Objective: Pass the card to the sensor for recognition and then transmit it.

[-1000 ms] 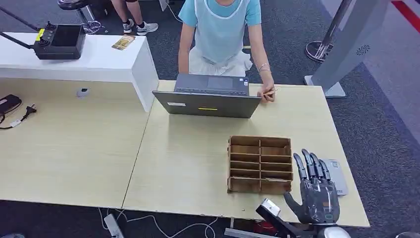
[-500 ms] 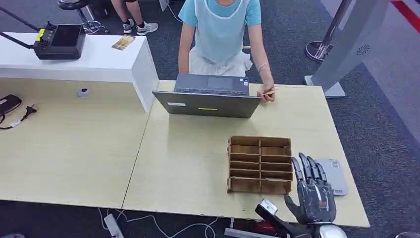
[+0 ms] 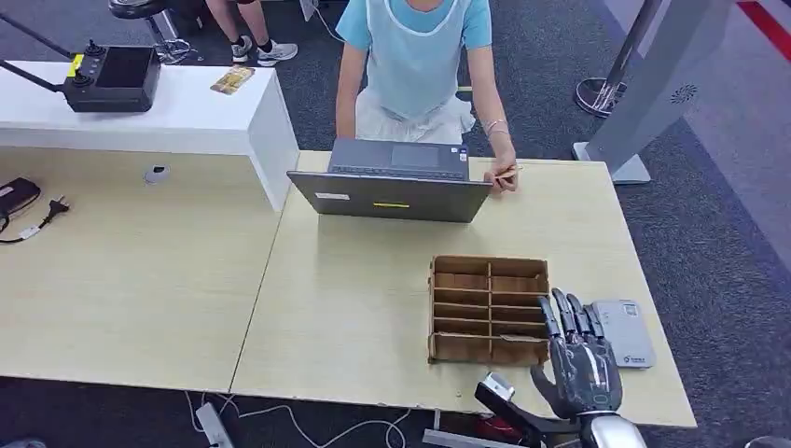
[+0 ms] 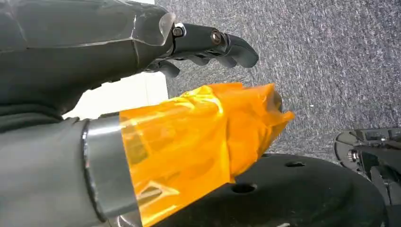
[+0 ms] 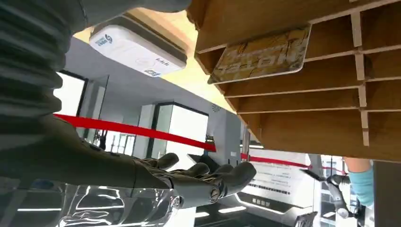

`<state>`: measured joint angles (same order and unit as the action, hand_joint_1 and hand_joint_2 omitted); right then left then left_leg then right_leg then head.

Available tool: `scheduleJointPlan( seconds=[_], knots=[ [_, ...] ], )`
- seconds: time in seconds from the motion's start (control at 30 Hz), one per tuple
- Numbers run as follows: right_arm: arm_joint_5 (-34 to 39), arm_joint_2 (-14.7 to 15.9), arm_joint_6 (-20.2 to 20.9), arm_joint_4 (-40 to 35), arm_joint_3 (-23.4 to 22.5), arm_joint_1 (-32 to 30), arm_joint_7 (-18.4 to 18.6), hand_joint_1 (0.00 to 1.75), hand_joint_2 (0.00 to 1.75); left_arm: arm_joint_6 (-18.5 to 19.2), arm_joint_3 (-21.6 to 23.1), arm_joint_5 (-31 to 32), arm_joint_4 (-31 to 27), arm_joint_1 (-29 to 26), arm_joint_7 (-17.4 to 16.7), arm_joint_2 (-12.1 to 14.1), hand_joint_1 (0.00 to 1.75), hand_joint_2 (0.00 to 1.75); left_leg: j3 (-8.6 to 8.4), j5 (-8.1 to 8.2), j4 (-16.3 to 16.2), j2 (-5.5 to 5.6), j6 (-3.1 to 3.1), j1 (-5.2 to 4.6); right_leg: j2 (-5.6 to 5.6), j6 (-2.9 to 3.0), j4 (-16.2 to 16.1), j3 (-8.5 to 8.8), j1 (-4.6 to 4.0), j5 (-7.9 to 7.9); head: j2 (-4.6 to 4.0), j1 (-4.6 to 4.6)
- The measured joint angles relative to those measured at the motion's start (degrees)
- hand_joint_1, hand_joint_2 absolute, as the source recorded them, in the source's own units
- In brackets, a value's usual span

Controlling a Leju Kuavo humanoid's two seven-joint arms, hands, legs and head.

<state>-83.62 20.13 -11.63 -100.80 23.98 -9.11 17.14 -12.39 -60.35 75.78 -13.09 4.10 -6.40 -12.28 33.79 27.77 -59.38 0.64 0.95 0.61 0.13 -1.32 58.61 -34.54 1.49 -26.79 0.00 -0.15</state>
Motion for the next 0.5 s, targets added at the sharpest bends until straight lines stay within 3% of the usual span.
scheduleJointPlan(
  seconds=[0.23, 0.5],
  knots=[
    [0.00, -0.24, 0.31, 0.94, 0.68, 0.73, -0.61, 0.38, 1.75, 0.00, 0.00, 0.22, 0.00, 0.00, 0.00, 0.00, 0.00, 0.00, 0.00, 0.00, 0.00, 0.00, 0.00, 0.00, 0.00, 0.00, 0.00, 0.00, 0.00, 0.00, 0.00, -0.02],
    [-0.35, -0.52, 1.18, 2.43, 1.77, 2.27, -1.73, 0.37, 1.75, 0.02, 0.00, 0.33, 0.00, 0.02, 0.00, 0.00, 0.00, 0.00, 0.00, 0.00, 0.00, 0.00, 0.00, 0.00, -0.01, 0.00, 0.00, 0.00, 0.00, 0.00, 0.00, 0.00]
  ],
)
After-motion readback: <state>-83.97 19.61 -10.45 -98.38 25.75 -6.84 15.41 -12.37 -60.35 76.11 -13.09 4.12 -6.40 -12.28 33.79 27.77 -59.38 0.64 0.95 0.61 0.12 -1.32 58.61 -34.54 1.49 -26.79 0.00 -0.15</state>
